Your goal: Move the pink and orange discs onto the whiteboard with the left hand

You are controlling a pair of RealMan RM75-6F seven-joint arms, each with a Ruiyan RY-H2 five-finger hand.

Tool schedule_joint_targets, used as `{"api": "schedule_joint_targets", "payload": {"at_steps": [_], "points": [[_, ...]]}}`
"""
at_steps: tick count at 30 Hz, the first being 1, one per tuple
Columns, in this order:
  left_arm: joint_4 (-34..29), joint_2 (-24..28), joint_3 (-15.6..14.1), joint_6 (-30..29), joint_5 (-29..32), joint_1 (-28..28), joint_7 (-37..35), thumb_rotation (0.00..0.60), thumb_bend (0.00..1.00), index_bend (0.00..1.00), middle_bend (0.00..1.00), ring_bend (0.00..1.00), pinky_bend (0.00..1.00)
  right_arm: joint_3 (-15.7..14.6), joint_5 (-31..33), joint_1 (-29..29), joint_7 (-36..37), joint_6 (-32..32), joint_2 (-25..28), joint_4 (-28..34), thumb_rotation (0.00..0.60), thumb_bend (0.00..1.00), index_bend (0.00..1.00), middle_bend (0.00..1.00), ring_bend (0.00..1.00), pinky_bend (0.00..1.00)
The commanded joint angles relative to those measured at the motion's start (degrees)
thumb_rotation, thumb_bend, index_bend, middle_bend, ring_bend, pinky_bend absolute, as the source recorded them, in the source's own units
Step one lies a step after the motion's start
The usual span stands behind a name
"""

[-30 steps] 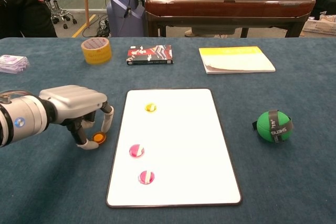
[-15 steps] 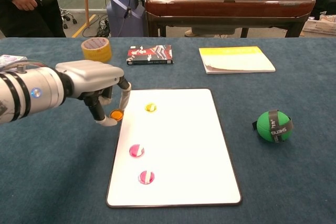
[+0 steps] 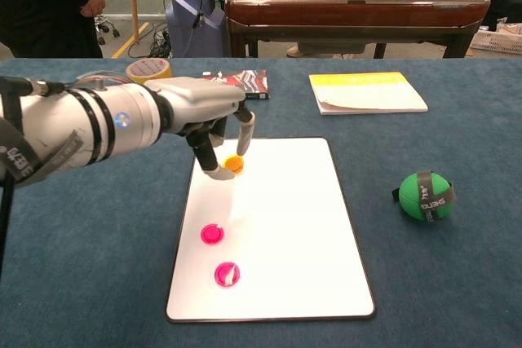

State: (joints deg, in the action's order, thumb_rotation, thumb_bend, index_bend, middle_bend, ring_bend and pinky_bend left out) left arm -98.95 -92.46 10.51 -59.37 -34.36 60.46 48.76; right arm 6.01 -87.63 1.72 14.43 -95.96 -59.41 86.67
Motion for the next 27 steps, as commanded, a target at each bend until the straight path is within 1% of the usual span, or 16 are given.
{"api": "schedule_joint_targets", "payload": {"at_steps": [1,7,15,22,27], "points": [[0.5,-1.0,0.1,0.0,0.4,1.0,0.4,0.6,0.28,0.61,1.0,0.98,1.0,0.2,0.3,0.3,0.5,-0.4,0.0,-0.3,0.6,0.13,0.2,0.26,0.27,0.4],[2.2,-3.3,0.3,-0.2,0.8,2.9,1.2,0.6,0.28,0.6,1.0,0.98,1.0,0.7,1.0,0.8,1.8,-1.0,0.0,-0.7,0.6,0.13,0.2,0.26,0.27,0.4],[6.7,-5.9,0.5,0.6,2.5,4.8,1.4,0.6,0.28,0.6,1.0,0.98,1.0,1.0,1.3,1.1,3.5,-1.3,0.1,-1.4,0.6,0.13,0.2,0.26,0.27,0.4],[9.8,-7.1,0.4,1.0,3.9,5.8,1.9,0.6,0.28,0.6,1.0,0.98,1.0,1.1,1.3,1.2,3.9,-1.2,0.2,-1.6,0.6,0.13,0.2,0.26,0.27,0.4],[10.5,-7.0,-0.1,0.8,4.5,5.9,2.1,0.6,0.28,0.6,1.0,0.98,1.0,1.2,1.4,1.2,4.0,-1.0,0.1,-1.7,0.6,0.13,0.2,0.26,0.27,0.4]]}}
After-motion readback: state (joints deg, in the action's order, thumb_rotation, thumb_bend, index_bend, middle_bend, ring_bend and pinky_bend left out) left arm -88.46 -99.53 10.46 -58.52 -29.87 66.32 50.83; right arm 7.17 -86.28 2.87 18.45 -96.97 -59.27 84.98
